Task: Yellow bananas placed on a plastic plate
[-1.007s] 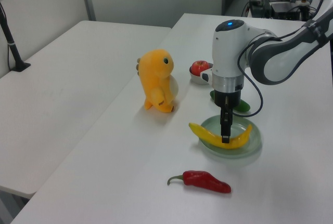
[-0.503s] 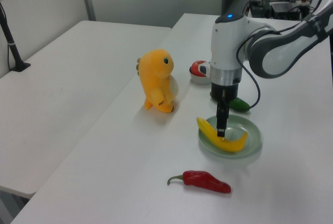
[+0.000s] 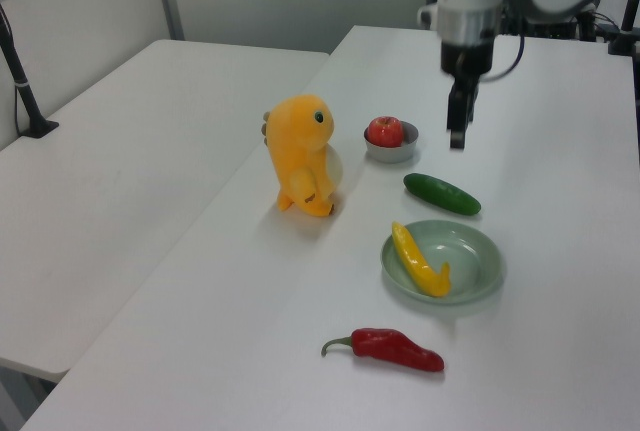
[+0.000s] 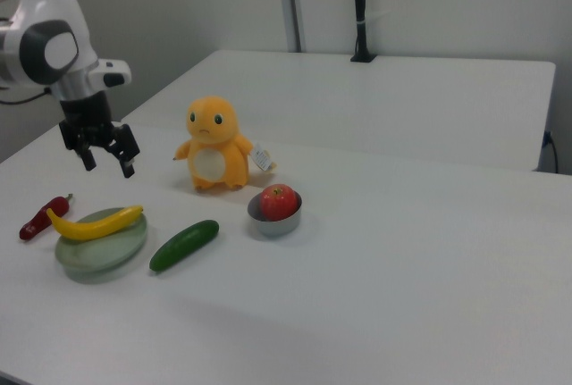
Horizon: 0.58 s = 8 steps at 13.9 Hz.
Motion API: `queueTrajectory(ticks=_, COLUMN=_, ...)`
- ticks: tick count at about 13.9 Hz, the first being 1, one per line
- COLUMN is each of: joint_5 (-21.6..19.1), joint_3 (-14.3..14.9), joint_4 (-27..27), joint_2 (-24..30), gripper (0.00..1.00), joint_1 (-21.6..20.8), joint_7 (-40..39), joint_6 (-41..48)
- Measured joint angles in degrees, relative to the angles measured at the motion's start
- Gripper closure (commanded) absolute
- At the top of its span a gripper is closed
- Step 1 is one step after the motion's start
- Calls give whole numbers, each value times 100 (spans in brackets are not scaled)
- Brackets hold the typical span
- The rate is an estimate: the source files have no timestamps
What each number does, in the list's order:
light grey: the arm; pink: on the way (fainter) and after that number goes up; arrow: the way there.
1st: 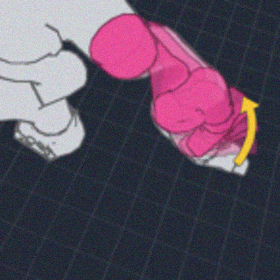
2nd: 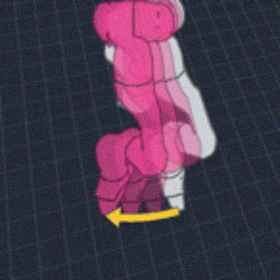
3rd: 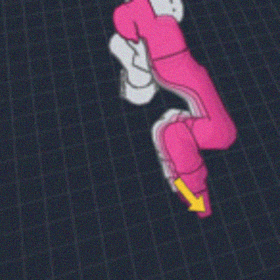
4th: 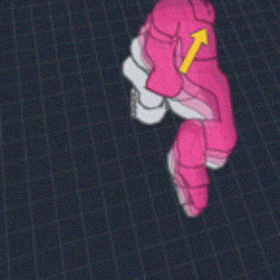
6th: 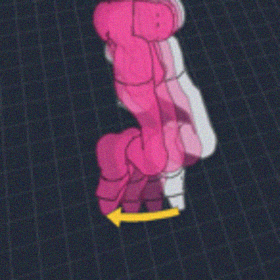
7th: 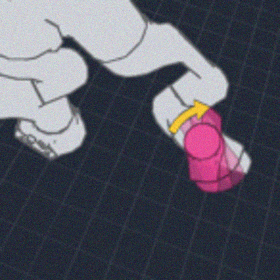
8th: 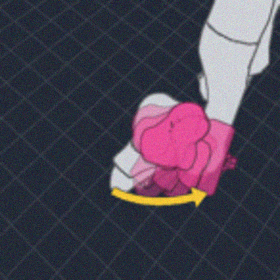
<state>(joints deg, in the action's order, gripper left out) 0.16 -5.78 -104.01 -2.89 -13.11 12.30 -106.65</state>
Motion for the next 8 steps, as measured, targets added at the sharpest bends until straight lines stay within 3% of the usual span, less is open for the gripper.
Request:
queueTrajectory(ticks=3, joint_5=436, joint_3=53, joint_4=7, joint_2=461, gripper=0, joint_1=512, joint_7=0, joint_6=97)
queueTrajectory(ticks=8, joint_5=524, joint_3=846, joint_4=157, joint_2=749, gripper=0, joint_1=756, joint_7=-615, joint_6=97)
